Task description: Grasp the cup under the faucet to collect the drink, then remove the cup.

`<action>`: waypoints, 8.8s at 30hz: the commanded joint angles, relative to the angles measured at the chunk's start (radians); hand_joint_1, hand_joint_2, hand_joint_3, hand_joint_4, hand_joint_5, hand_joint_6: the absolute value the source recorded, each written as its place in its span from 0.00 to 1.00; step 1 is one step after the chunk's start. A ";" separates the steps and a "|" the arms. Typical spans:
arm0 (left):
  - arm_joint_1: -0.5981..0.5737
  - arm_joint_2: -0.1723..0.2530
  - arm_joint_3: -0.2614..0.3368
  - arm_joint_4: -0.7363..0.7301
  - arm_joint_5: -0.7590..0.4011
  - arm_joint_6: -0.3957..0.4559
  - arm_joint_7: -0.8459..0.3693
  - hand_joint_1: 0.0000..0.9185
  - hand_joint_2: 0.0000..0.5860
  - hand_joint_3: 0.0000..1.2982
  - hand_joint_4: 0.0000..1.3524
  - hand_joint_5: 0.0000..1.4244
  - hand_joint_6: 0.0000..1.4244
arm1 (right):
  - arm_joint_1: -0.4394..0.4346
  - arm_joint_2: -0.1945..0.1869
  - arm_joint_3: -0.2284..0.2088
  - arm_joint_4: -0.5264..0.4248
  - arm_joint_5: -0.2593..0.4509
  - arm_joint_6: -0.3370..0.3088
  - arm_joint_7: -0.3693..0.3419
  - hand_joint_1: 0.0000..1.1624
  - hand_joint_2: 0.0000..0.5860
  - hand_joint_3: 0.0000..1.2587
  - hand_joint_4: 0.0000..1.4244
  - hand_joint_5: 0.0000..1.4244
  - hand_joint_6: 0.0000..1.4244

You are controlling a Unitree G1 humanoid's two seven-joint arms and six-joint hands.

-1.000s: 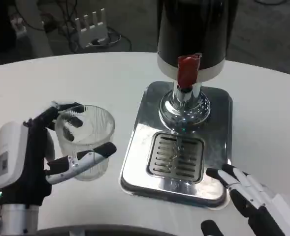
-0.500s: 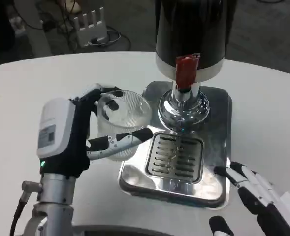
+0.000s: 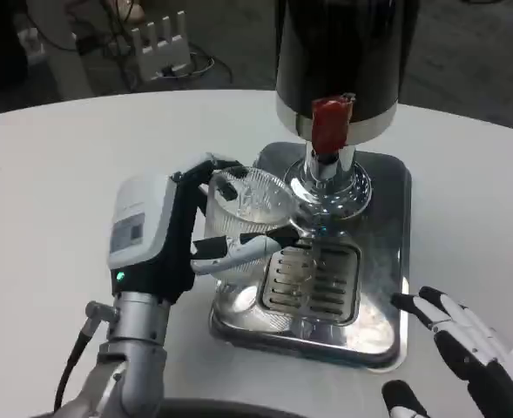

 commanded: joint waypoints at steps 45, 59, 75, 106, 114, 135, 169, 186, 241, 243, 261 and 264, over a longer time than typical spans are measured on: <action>-0.183 -0.105 -0.174 0.240 -0.045 -0.039 0.016 0.35 0.05 0.44 0.56 0.69 0.86 | 0.137 0.008 -0.110 -0.015 0.134 -0.099 -0.058 0.23 0.83 0.09 0.00 0.00 0.00; -0.163 -0.085 -0.178 0.222 -0.046 -0.036 0.000 0.30 0.03 0.40 0.55 0.69 0.81 | 0.130 0.015 -0.065 -0.015 0.101 -0.077 -0.062 0.23 0.84 0.09 0.00 0.00 0.00; -0.145 -0.063 -0.195 0.189 -0.030 0.014 -0.015 0.29 0.02 0.08 0.04 0.15 0.19 | 0.143 0.010 -0.068 -0.015 0.125 -0.086 -0.074 0.23 0.84 0.10 0.01 0.00 0.00; 0.248 -0.063 0.005 -0.438 -0.228 0.023 -0.177 0.00 0.02 0.00 0.00 0.02 0.02 | 0.147 -0.010 -0.024 -0.015 0.106 -0.039 -0.101 0.22 0.86 0.10 0.01 0.00 0.00; 0.362 -0.089 0.082 -0.802 -0.347 0.133 -0.353 0.00 0.09 0.08 0.08 0.10 0.08 | 0.151 -0.019 -0.010 -0.015 0.101 -0.042 -0.117 0.21 0.86 0.10 0.01 0.00 0.00; 0.133 -0.106 0.156 -0.927 -0.556 0.339 -0.639 0.03 0.15 0.26 0.30 0.34 0.33 | 0.158 -0.030 -0.012 -0.015 0.116 -0.033 -0.136 0.21 0.86 0.10 0.02 0.00 0.00; -0.041 -0.117 0.173 -0.800 -0.697 0.393 -0.851 0.00 0.15 0.43 0.43 0.46 0.48 | 0.203 -0.042 -0.012 -0.015 0.132 -0.042 -0.161 0.21 0.87 0.10 0.02 0.00 0.00; -0.094 -0.140 0.131 -0.721 -0.719 0.412 -0.913 0.00 0.15 0.41 0.41 0.44 0.45 | 0.209 -0.048 -0.007 -0.015 0.141 -0.044 -0.168 0.21 0.86 0.10 0.02 0.00 0.00; -0.023 -0.010 -0.043 -0.738 -0.328 0.176 -0.900 0.00 0.16 0.38 0.37 0.40 0.39 | 0.099 -0.019 0.062 0.084 0.166 0.043 -0.264 0.51 0.59 0.09 0.05 0.00 0.00; -0.021 -0.011 -0.043 -0.740 -0.326 0.178 -0.897 0.00 0.16 0.38 0.37 0.40 0.39 | 0.081 0.000 0.089 0.121 0.175 0.031 -0.310 0.56 0.52 0.08 0.05 0.01 0.03; -0.007 -0.011 -0.042 -0.757 -0.305 0.191 -0.885 0.00 0.16 0.40 0.38 0.40 0.39 | -0.224 0.055 0.186 0.445 0.258 0.088 -0.525 0.69 0.37 0.08 0.08 0.07 0.11; -0.009 -0.009 -0.041 -0.757 -0.306 0.194 -0.885 0.00 0.16 0.40 0.38 0.41 0.39 | -0.291 0.048 0.168 0.539 0.325 0.013 -0.577 0.69 0.36 0.08 0.09 0.07 0.11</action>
